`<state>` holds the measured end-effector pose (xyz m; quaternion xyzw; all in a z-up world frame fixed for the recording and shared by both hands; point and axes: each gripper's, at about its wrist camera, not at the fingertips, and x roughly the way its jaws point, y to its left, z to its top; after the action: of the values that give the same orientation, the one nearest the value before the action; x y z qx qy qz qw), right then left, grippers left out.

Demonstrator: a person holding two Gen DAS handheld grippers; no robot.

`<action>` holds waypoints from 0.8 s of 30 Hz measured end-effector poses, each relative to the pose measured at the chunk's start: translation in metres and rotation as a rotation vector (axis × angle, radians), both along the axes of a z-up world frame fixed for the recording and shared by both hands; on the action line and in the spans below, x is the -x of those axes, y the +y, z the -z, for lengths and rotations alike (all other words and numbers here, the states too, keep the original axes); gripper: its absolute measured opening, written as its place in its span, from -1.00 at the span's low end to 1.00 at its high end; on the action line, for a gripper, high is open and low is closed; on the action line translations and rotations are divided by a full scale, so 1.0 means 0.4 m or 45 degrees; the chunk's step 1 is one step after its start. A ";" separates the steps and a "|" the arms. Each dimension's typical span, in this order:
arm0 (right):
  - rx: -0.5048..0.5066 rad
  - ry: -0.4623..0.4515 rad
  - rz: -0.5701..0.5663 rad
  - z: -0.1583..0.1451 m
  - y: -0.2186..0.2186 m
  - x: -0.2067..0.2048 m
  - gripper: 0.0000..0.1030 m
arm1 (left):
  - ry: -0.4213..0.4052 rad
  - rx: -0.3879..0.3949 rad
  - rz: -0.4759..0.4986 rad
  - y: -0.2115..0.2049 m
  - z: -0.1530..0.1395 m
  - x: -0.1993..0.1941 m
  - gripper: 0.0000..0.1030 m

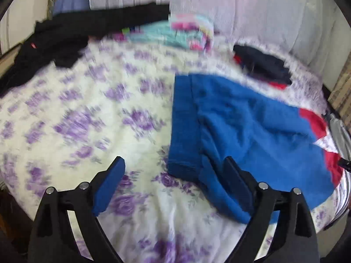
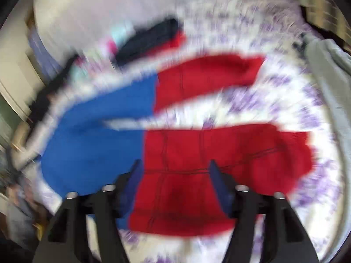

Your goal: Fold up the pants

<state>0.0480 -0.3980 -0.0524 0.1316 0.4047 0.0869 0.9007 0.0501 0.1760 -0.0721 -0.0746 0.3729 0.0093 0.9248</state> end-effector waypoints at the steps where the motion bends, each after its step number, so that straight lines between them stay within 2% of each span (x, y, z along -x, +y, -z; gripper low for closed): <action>1: 0.034 -0.022 0.051 -0.021 -0.028 0.028 0.54 | -0.018 -0.055 -0.022 0.001 -0.015 0.027 0.71; 3: 0.080 -0.044 0.152 -0.038 -0.089 0.075 0.55 | -0.025 -0.094 -0.051 0.009 -0.020 0.056 0.71; 6: -0.022 -0.015 0.220 -0.038 -0.165 0.064 0.55 | -0.024 -0.136 -0.070 0.025 -0.040 0.038 0.71; 9: -0.192 0.009 0.265 -0.036 -0.261 -0.057 0.57 | -0.048 -0.125 -0.059 0.051 -0.092 -0.083 0.71; 11: -0.292 0.066 0.300 -0.015 -0.314 -0.170 0.57 | -0.027 -0.119 -0.080 0.074 -0.105 -0.206 0.72; 13: -0.372 0.115 0.362 0.010 -0.371 -0.283 0.57 | 0.033 -0.108 -0.082 0.095 -0.099 -0.322 0.72; 15: -0.437 0.173 0.347 0.033 -0.397 -0.393 0.57 | 0.096 -0.089 -0.084 0.104 -0.080 -0.405 0.72; 19: -0.475 0.235 0.358 0.071 -0.413 -0.514 0.57 | 0.196 -0.043 -0.076 0.110 -0.027 -0.534 0.72; 21: -0.500 0.279 0.325 0.094 -0.404 -0.543 0.43 | 0.225 -0.023 -0.040 0.099 -0.011 -0.565 0.72; 23: -0.495 0.317 0.297 0.114 -0.392 -0.561 -0.18 | 0.232 0.003 0.007 0.086 0.001 -0.590 0.72; 24: -0.503 0.319 0.286 0.120 -0.387 -0.563 -0.24 | 0.234 0.012 0.026 0.080 0.005 -0.600 0.72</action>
<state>0.2733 -0.5527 -0.1002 0.3590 0.4710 0.0467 0.8044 0.2900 0.2081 -0.0742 -0.0740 0.4569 0.0048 0.8864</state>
